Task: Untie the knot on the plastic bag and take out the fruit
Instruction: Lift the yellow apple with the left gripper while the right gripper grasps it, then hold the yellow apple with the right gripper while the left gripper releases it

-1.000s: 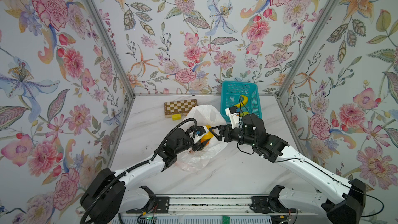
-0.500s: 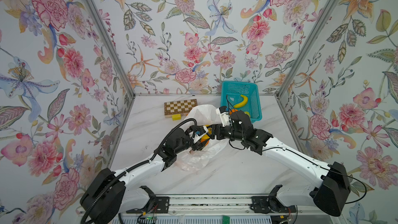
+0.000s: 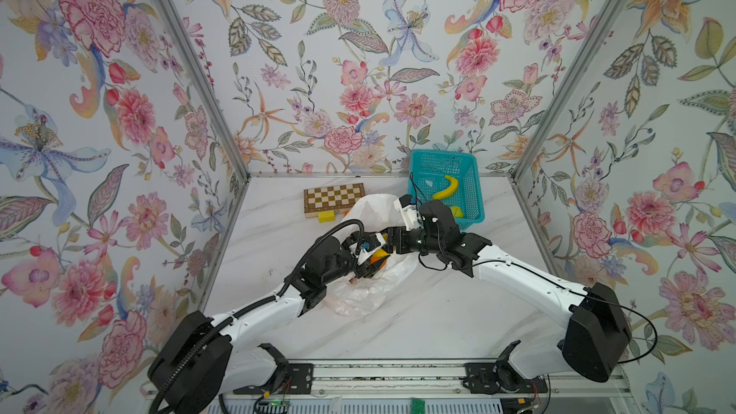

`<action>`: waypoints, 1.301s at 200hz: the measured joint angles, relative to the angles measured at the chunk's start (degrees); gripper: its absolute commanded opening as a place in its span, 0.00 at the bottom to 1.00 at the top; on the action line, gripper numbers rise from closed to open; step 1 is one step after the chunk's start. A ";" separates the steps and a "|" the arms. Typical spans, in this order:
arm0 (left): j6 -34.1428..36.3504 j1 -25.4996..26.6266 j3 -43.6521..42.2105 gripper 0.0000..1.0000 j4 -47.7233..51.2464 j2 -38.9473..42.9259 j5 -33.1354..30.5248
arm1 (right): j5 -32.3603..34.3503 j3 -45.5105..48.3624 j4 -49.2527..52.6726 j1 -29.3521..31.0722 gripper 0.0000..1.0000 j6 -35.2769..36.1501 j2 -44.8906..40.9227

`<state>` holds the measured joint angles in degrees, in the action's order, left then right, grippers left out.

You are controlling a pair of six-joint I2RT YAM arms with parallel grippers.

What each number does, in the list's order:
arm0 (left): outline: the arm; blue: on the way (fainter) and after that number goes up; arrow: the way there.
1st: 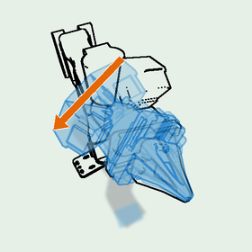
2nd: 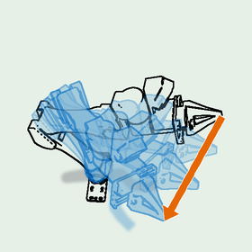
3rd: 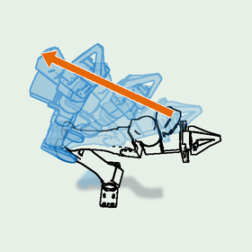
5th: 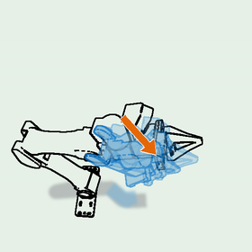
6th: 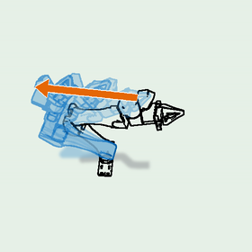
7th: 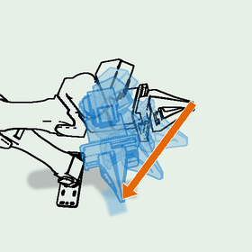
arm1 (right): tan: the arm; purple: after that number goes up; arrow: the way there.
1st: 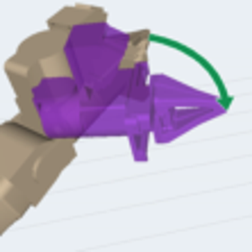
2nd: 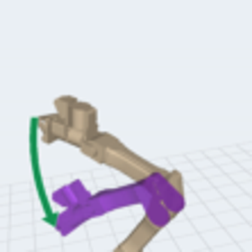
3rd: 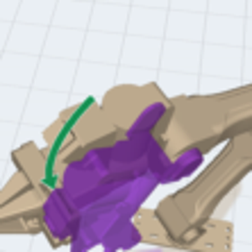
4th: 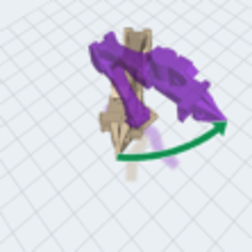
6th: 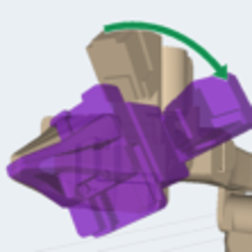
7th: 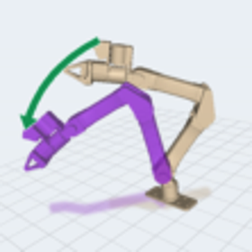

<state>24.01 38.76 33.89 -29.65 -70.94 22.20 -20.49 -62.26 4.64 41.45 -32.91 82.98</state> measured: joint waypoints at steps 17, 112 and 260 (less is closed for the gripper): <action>0.17 -0.04 0.00 0.60 0.09 0.00 -0.11 | -0.61 0.00 -0.15 -0.11 0.49 -0.09 0.24; -3.98 -0.02 0.02 0.99 0.85 2.01 -1.68 | -1.03 0.46 -4.63 -2.82 0.43 -4.87 -0.26; -14.69 0.63 0.04 0.99 6.71 6.80 -5.22 | -5.66 1.64 -22.88 -6.73 0.49 -19.61 -0.37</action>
<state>9.32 39.40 33.93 -22.94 -64.14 16.97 -26.15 -60.62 -18.24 34.72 -52.51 82.61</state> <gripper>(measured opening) 0.989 0.556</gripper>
